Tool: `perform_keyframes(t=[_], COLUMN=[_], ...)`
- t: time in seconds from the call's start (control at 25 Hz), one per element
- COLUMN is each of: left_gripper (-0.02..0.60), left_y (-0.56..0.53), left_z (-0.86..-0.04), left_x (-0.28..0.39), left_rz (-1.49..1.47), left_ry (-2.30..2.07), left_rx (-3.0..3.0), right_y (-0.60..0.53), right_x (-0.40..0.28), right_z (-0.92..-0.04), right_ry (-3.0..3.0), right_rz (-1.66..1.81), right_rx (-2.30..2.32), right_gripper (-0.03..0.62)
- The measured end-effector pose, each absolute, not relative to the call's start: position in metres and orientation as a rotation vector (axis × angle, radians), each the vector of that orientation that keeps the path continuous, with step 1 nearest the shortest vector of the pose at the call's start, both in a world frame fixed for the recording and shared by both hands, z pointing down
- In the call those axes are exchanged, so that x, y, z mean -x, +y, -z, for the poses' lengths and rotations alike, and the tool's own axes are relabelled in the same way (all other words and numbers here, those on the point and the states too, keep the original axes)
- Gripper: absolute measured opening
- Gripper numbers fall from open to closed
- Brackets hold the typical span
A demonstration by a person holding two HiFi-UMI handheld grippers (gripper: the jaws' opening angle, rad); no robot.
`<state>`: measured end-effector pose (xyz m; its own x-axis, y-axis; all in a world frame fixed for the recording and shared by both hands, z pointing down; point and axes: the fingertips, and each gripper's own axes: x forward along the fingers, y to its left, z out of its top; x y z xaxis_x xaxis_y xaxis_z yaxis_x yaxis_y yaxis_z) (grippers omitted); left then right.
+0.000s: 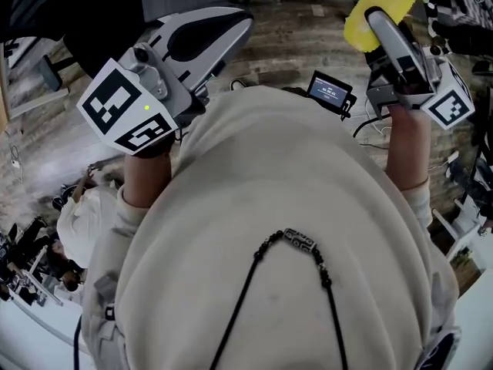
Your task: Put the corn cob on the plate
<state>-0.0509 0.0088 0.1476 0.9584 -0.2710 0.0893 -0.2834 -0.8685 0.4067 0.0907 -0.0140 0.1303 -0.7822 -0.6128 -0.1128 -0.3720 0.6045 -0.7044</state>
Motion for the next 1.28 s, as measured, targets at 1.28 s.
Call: perform_keyframes(t=[1.28], left_gripper=[0.002], left_y=[0.044], left_z=[-0.146], left_x=[0.053], left_rz=[-0.091], left_ry=[-0.639], left_rx=[-2.595], right_y=[-0.006], right_x=[-0.089], right_z=[-0.139], right_ry=[2.456], right_rz=[1.110], right_rx=[0.546], right_gripper=[0.272])
